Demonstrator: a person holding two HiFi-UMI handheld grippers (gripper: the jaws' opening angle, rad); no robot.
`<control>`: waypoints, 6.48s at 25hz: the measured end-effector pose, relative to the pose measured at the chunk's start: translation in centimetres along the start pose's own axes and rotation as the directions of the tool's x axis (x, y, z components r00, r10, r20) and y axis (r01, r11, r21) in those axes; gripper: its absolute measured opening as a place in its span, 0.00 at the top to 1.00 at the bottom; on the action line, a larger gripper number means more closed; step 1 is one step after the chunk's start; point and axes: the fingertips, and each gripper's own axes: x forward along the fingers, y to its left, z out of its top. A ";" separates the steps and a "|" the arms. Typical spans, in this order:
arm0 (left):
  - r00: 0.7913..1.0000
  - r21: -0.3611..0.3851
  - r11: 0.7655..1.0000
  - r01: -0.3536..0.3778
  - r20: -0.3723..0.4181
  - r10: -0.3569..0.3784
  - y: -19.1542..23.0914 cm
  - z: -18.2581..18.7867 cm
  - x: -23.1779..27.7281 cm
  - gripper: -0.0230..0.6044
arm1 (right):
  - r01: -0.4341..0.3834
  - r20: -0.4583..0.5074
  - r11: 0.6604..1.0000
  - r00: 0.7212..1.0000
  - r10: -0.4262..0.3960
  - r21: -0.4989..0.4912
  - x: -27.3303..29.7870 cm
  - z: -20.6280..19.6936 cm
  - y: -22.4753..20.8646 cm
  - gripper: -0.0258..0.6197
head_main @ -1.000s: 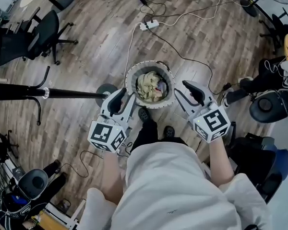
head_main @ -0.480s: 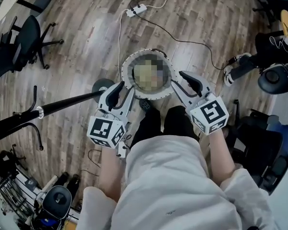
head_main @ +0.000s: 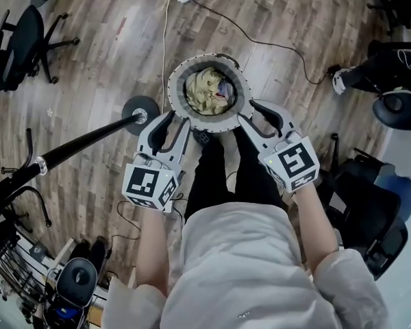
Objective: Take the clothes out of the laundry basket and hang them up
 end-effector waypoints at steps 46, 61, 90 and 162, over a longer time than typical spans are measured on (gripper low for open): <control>0.967 -0.133 0.977 -0.165 -0.217 0.133 8.8 -28.7 17.7 0.75 | -0.341 -0.386 0.936 0.855 0.347 0.085 29.0 -32.9 -2.8 0.77; 0.965 -0.061 0.993 -0.104 -0.246 0.086 13.1 -32.1 21.1 0.75 | -0.269 -0.479 0.957 0.830 0.286 0.106 37.2 -41.8 -4.1 0.76; 0.958 -0.046 0.998 0.034 -0.284 -0.046 15.3 -34.9 23.0 0.75 | -0.180 -0.617 0.968 0.746 0.251 0.176 46.5 -54.2 -3.2 0.77; 0.958 -0.098 0.991 -0.096 -0.278 0.066 1.6 -22.3 18.0 0.78 | -0.304 -0.425 0.925 0.824 0.375 0.227 23.2 -28.8 -6.2 0.93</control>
